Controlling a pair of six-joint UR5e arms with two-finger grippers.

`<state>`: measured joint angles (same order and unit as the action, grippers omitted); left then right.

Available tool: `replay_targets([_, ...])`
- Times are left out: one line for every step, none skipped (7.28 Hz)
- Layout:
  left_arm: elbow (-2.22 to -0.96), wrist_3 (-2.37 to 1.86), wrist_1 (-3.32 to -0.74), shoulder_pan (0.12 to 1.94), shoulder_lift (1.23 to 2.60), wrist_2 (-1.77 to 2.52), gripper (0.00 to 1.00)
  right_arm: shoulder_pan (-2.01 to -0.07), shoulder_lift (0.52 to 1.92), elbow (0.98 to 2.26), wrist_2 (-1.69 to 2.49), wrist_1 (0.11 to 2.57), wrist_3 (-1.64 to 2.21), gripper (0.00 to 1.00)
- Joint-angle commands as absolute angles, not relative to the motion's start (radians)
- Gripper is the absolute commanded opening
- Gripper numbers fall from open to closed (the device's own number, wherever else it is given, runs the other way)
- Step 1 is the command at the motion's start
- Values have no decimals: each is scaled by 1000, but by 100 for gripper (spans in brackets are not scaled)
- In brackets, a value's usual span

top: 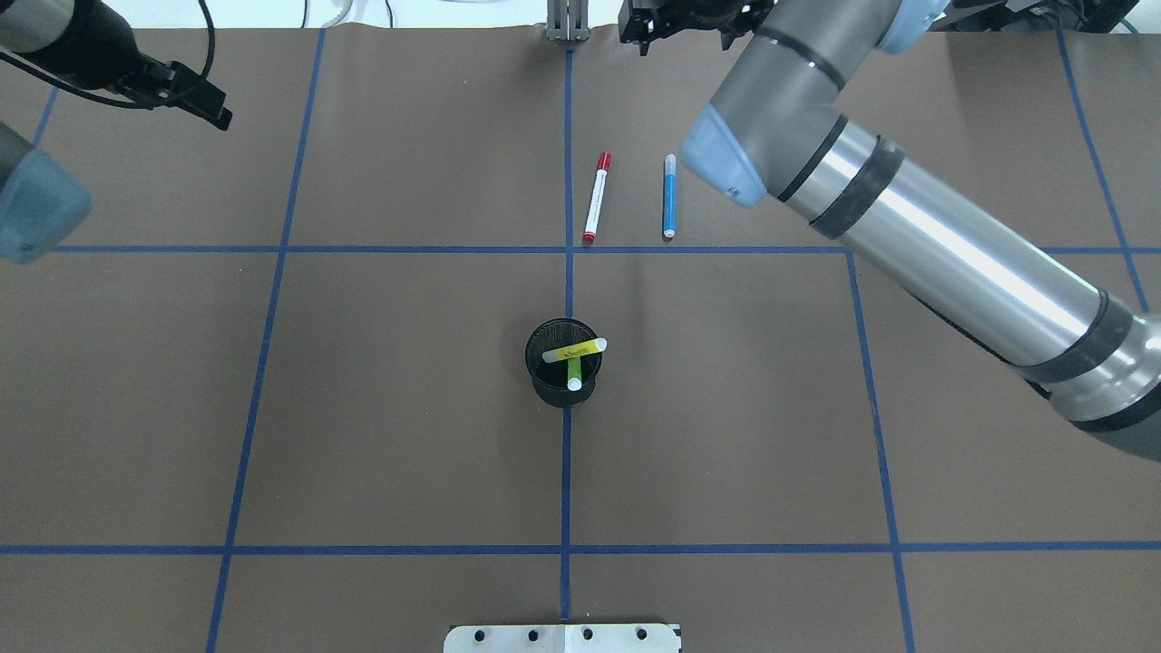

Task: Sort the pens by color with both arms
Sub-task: 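Withdraw the right arm while the left gripper moves toward the cup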

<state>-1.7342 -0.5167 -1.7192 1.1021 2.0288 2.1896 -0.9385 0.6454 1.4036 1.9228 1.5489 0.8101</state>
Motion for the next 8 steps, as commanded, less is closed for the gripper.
replay_targets([-1743,-563,-1703,1066,2057,2186,100,-1030,730,1527,2076,1691,585,100])
replay_targets([-1752,-581,-1627,1039,2090,2186,100,-1057,795,1586,2110,1721,495,100])
replay_targets([-1767,-641,-1488,996,2167,2184,100,-1081,866,1636,2134,1730,423,100])
replay_targets([-1778,-659,-1342,953,2243,2186,100,-1103,918,1663,2167,1746,366,100])
replay_targets([-1779,-695,-1256,910,2293,2187,100,-1135,954,1684,2192,1788,265,100])
replay_targets([-1776,-751,-1243,860,2315,2186,100,-1172,985,1698,2221,1846,141,100])
replay_targets([-1776,-788,-1243,810,2331,2186,100,-1187,1035,1727,2223,1855,99,100])
replay_targets([-1761,-816,-1235,767,2356,2186,100,-1206,1066,1738,2223,1856,62,100])
